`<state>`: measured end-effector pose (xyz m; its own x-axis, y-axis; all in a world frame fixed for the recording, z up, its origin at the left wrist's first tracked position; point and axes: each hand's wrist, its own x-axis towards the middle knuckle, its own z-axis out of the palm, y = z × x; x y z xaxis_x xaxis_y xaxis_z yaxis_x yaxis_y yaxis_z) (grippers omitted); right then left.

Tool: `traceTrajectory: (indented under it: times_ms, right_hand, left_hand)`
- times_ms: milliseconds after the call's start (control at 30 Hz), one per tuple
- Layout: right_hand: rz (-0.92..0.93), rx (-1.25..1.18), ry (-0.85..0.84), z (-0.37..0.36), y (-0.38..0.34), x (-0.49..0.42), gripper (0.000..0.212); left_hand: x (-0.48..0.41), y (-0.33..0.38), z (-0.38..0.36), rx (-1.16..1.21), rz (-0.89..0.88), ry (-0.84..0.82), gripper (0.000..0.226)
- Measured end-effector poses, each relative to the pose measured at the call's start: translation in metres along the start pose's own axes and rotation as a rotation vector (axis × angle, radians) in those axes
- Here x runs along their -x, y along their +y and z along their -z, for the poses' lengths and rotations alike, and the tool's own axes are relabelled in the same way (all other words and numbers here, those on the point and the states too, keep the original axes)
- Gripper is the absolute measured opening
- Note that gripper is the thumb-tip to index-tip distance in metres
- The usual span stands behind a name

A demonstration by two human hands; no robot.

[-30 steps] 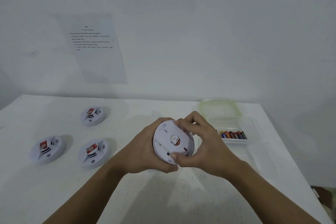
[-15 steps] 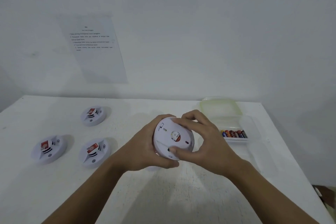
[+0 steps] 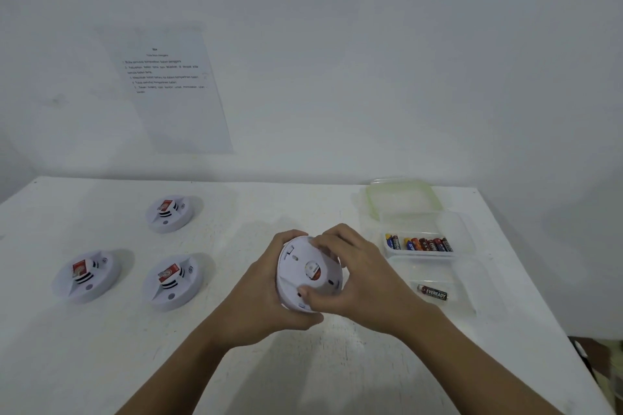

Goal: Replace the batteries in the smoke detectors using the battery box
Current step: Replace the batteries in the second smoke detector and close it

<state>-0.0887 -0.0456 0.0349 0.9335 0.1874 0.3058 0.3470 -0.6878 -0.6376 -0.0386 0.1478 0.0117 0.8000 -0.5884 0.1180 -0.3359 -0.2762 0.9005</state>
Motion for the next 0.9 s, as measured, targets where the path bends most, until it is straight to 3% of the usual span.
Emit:
traceTrajectory:
  times_ms: [133,233,467,700,900]
  right_hand:
    - [0.030,-0.016,0.028,0.002,0.001,0.001,0.045]
    - [-0.019,-0.209,0.171,0.005,0.004,0.001,0.040]
    - [-0.204,-0.508,0.295,0.001,0.014,0.021,0.066]
    - [-0.308,-0.469,0.230,-0.017,0.035,0.044,0.043]
    - [-0.244,-0.149,0.058,-0.040,0.052,0.054,0.025]
  left_hand:
    - [0.005,0.004,0.003,-0.053,0.009,-0.063,0.090]
    - [0.008,0.006,0.006,-0.017,0.011,-0.064,0.091]
    - [0.017,0.005,0.015,0.027,0.006,0.015,0.095]
    - [0.020,0.004,0.026,0.045,0.024,0.039,0.096]
    - [0.017,0.009,0.032,0.040,0.026,-0.033,0.094]
